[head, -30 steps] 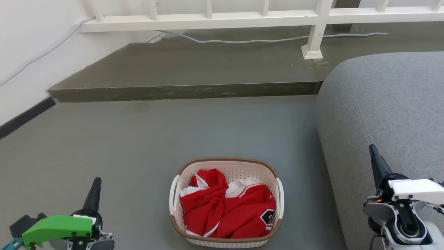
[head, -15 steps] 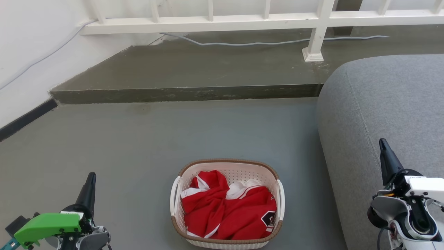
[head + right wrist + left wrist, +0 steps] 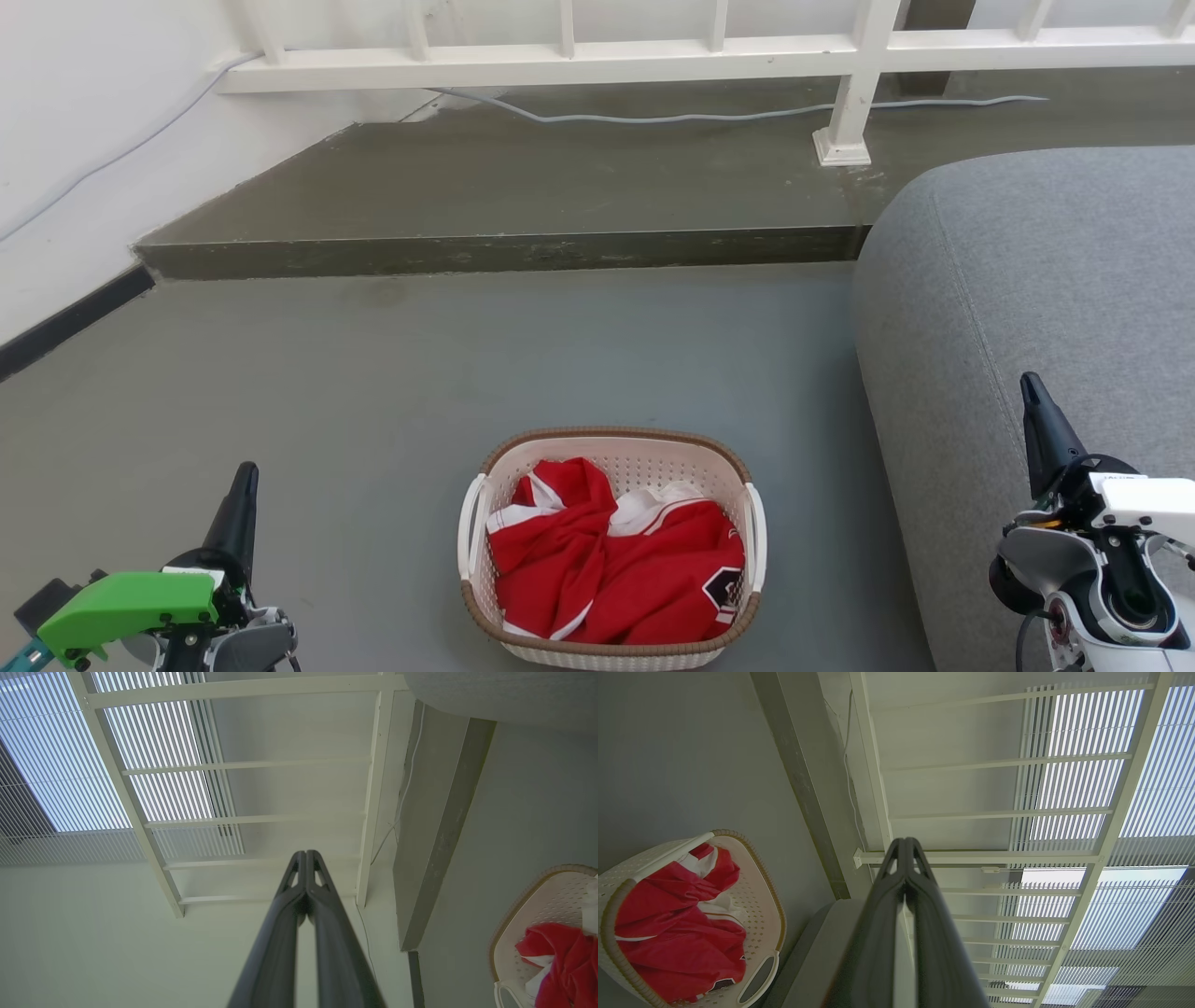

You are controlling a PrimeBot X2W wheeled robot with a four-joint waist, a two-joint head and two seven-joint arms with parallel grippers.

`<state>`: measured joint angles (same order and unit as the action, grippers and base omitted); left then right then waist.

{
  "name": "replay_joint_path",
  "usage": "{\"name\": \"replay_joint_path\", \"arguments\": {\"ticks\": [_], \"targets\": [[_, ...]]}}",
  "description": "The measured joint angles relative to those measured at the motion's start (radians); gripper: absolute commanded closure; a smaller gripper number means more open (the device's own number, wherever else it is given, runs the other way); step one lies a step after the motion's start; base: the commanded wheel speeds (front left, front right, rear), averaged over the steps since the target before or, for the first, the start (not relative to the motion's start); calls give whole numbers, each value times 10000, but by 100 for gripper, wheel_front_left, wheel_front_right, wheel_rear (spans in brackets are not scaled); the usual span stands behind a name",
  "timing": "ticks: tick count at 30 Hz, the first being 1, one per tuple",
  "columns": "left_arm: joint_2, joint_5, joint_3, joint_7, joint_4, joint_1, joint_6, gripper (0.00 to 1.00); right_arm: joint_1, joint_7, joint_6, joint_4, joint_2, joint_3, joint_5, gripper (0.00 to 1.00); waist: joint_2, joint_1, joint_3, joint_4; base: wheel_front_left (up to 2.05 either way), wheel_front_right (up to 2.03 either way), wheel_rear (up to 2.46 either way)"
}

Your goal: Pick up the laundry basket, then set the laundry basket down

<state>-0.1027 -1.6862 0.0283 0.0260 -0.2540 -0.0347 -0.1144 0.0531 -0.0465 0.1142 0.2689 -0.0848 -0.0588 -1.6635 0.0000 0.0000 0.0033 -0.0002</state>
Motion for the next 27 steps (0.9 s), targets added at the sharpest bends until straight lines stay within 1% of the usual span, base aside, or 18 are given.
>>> {"name": "replay_joint_path", "arguments": {"ticks": [27], "targets": [[0,0,-35,10,-136,-93,-54,100,7,-6,2,69,0,-19,0,100,0,0,-4,1,0,0,0]]}}
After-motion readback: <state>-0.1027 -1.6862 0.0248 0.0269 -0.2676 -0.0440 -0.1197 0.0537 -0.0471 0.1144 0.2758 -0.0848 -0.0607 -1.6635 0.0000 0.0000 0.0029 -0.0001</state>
